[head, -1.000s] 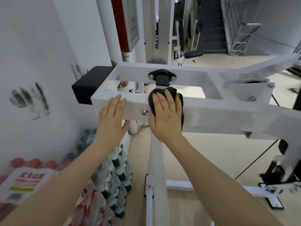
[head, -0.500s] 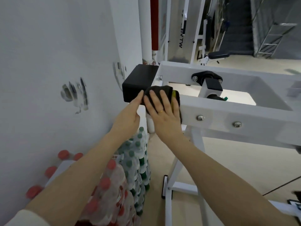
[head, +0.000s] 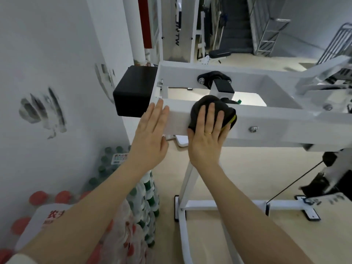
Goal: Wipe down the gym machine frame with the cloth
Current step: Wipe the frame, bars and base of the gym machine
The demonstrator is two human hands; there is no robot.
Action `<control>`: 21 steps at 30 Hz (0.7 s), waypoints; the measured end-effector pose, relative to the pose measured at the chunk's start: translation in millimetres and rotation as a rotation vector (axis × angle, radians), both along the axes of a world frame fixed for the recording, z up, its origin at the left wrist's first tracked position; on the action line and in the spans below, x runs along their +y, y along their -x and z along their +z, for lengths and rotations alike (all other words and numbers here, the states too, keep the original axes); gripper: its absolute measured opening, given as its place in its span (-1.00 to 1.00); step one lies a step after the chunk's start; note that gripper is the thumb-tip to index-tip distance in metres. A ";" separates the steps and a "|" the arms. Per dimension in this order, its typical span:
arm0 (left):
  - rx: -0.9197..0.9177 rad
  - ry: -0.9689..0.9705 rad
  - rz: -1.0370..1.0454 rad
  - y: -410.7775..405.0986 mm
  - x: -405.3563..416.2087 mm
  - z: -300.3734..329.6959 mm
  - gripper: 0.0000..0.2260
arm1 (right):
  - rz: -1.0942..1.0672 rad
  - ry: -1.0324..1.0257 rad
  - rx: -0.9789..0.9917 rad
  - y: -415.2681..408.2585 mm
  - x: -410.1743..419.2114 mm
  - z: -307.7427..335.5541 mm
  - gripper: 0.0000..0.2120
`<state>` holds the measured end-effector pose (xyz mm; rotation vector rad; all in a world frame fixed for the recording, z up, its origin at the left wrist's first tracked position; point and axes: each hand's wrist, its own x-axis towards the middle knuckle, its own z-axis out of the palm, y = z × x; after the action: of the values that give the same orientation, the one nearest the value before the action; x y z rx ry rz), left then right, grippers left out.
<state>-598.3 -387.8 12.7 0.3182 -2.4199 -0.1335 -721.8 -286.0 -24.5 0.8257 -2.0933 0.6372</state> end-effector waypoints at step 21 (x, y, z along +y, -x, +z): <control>-0.111 0.366 -0.042 92.7 77.4 11.6 -0.40 | -0.288 0.589 -0.535 108.0 102.9 27.4 -0.34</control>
<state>-691.0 -310.5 24.3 0.1095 -2.4991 0.3139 -829.7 -183.1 2.9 0.0114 -2.2270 1.3307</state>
